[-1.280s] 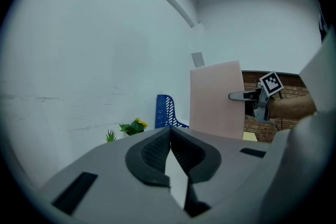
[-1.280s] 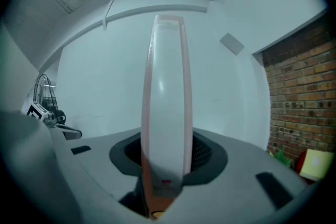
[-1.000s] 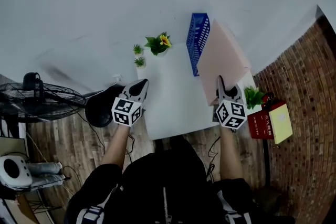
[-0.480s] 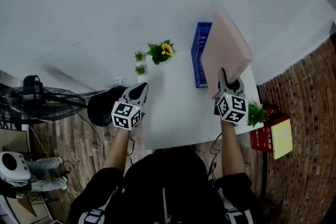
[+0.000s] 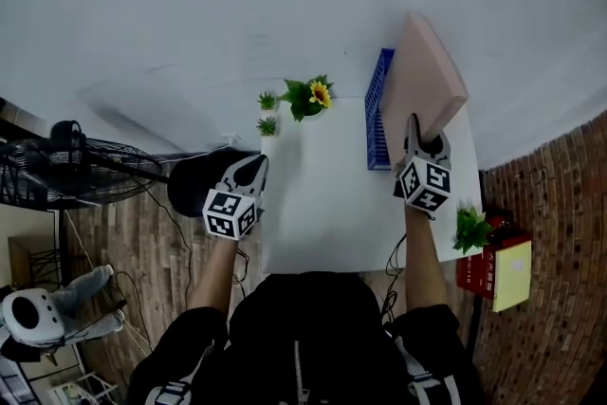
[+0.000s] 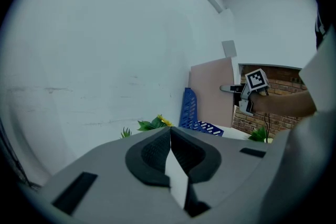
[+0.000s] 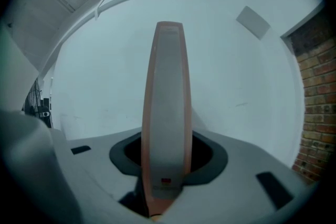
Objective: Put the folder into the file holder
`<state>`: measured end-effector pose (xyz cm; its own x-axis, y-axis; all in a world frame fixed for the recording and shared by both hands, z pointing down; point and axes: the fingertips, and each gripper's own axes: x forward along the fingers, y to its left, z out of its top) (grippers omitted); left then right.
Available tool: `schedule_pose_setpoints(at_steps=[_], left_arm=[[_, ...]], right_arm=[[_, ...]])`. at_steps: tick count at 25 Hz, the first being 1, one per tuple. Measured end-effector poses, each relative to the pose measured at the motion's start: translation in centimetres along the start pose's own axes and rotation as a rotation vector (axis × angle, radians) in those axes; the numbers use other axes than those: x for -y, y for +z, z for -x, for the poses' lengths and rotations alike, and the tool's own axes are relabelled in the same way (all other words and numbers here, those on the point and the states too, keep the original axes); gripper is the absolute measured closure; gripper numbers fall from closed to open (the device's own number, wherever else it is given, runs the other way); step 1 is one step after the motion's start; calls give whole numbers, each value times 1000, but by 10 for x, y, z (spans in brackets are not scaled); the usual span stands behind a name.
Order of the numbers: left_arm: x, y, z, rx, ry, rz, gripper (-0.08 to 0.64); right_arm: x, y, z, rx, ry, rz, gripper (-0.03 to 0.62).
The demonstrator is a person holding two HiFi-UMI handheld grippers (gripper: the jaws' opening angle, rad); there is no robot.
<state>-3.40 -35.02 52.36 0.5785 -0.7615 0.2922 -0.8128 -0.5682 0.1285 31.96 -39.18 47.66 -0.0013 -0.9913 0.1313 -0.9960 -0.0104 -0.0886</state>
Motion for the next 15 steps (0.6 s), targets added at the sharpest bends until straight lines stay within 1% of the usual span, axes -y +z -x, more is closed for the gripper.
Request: schedule_pose_setpoints(at_steps=[9,15], left_arm=[[-16,-9,1,-19,50,20,535],[-15,-14,-6,-38,44,28,535]], right_arm=[[-2,-12,-23,-5,17,30,433],[2,-24,-32,-28,29,47,428]])
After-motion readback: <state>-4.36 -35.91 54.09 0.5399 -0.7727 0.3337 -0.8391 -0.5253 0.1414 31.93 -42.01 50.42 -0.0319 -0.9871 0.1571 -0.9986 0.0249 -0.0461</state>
